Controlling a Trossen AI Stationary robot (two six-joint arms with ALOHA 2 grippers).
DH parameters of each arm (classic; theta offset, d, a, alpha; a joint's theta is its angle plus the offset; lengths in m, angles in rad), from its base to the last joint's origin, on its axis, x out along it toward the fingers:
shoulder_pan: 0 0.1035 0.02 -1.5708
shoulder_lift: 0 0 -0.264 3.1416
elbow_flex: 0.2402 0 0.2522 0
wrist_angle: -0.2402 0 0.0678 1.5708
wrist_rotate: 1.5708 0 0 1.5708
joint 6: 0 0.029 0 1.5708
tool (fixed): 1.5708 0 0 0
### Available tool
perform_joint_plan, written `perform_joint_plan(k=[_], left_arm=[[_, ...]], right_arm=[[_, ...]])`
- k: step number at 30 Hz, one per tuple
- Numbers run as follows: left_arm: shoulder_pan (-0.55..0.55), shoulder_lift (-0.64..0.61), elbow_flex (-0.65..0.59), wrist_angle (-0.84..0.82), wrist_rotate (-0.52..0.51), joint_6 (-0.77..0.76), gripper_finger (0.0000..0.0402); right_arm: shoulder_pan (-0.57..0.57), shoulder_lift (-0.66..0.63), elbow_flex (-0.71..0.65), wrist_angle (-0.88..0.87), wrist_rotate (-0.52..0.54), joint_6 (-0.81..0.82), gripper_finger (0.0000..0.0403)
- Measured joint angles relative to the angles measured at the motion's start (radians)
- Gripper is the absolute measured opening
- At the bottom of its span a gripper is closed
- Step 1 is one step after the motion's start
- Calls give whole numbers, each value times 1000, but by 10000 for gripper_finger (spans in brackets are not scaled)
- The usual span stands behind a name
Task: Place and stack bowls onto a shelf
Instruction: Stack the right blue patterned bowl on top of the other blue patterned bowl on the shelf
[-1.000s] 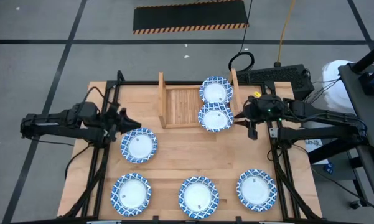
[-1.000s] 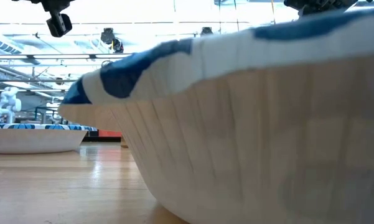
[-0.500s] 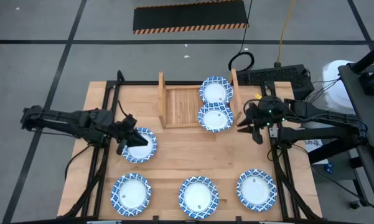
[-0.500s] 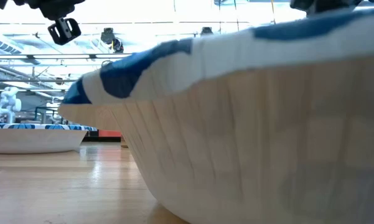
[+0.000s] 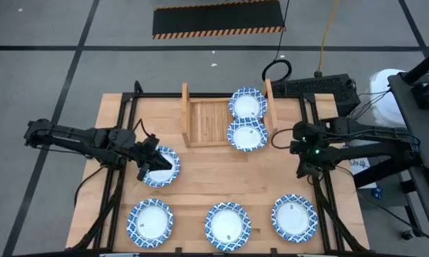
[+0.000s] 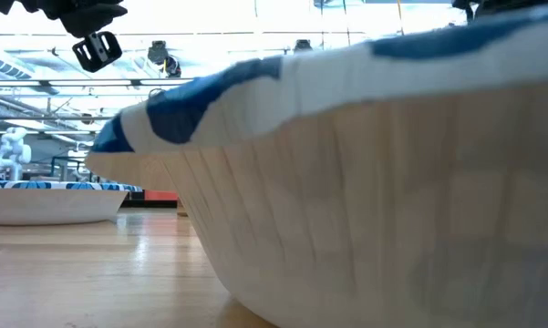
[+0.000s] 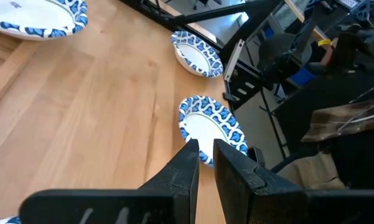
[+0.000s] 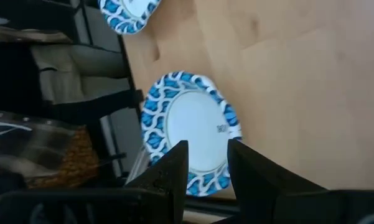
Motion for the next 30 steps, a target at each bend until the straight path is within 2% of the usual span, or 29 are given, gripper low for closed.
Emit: perform_joint_plan(k=[7,16,23,30], left_arm=[[0,0,0,1,-14,17,53],[0,0,0,2,-14,33,53],[0,0,0,2,-14,48,53],[0,0,0,2,-13,43,53]], right_arm=[[61,74,-5,6,39,26,106],[159,176,-93,26,60,-50,106],[227,229,-171,193,60,-47,106],[266,255,-229,356,59,31,106]])
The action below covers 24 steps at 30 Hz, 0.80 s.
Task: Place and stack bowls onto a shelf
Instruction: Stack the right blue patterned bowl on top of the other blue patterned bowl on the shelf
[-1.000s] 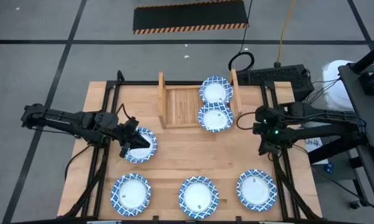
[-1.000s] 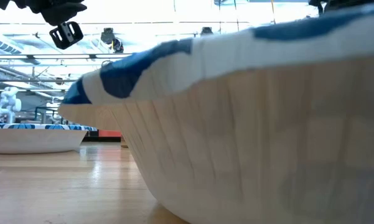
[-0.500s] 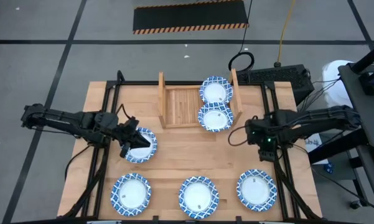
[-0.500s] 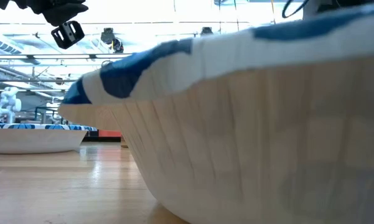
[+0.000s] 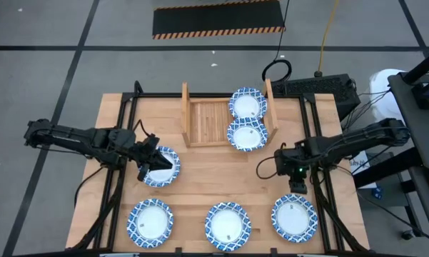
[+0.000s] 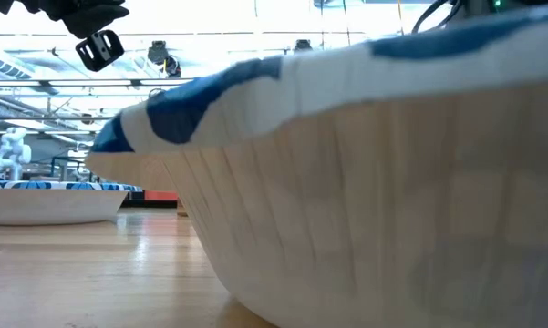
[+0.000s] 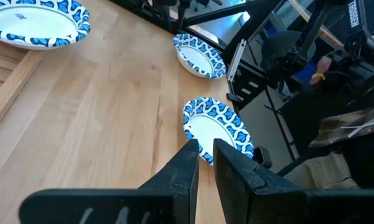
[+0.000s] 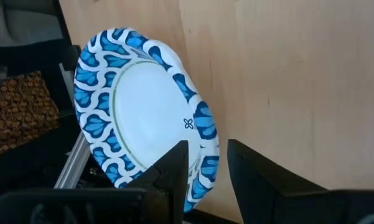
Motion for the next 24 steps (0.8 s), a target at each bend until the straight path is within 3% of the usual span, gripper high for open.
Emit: perform_joint_plan(k=[14,24], left_arm=[[0,0,0,0,1,2,53],[0,0,0,0,1,5,53]], right_arm=[[108,0,-59,110,1,73,106],[134,0,-93,181,75,100,106]])
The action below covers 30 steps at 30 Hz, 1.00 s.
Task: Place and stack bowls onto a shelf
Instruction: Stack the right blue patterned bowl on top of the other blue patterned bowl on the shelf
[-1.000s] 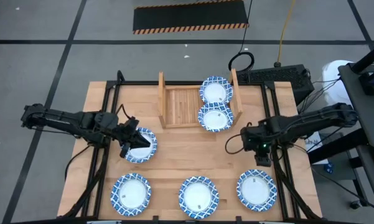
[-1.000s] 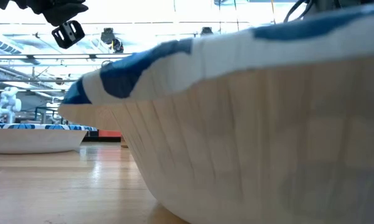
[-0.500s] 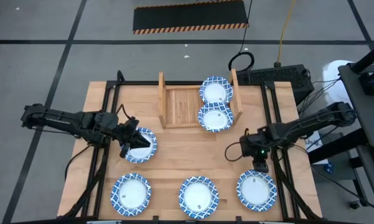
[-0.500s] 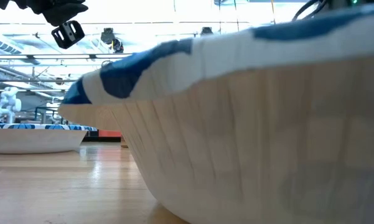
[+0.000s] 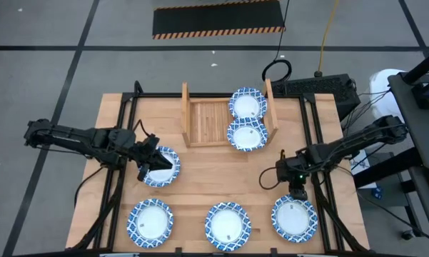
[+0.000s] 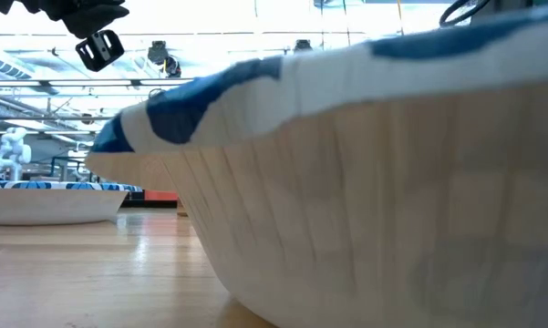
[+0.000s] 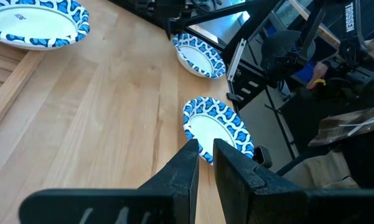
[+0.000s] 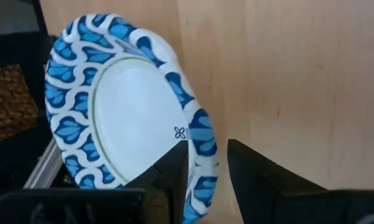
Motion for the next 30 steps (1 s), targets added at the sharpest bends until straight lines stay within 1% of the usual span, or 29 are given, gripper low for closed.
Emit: perform_joint_plan(k=[3,6,8,11,17,20,24,30], left_arm=[[0,0,0,0,0,-4,53],[0,0,0,0,0,-7,53],[0,0,0,0,0,-6,53],[0,0,0,0,0,-8,53],[0,0,0,0,0,-8,53],[0,0,0,0,0,-11,53],[0,0,0,0,0,-10,53],[0,0,0,0,0,-6,53]], right_arm=[[3,0,-33,61,-6,54,106],[13,0,-61,140,-58,100,106],[26,0,-77,188,-74,124,106],[46,0,-101,236,-76,155,106],[82,0,-140,306,-83,219,106],[94,0,-142,335,-88,246,106],[104,0,-141,394,-132,289,106],[133,0,-141,425,-135,314,106]])
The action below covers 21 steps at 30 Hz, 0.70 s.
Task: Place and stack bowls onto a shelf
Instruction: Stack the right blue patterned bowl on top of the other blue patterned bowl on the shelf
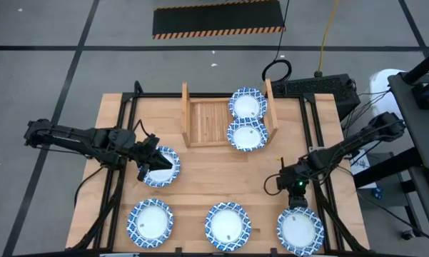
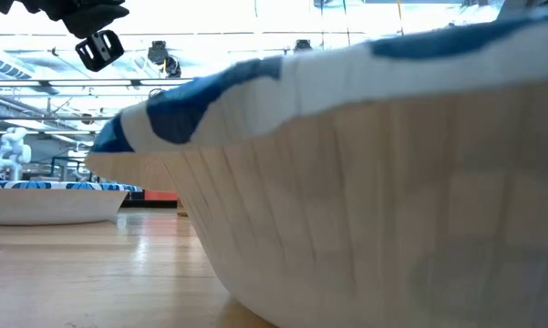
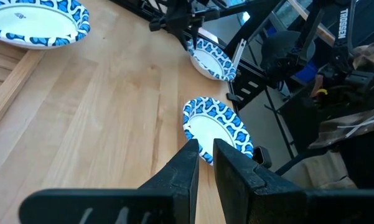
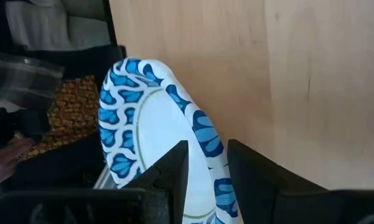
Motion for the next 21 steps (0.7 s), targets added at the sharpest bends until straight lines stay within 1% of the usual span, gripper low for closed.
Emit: perform_joint_plan(k=[8,11,13,21], left_arm=[[0,0,0,0,0,-2,53],[0,0,0,0,0,3,53],[0,0,0,0,0,3,53],[0,0,0,0,0,1,53]], right_arm=[[39,0,0,-13,12,1,106],[48,0,0,-18,60,0,106],[49,0,0,-16,67,4,106],[63,0,-1,-10,60,14,106]])
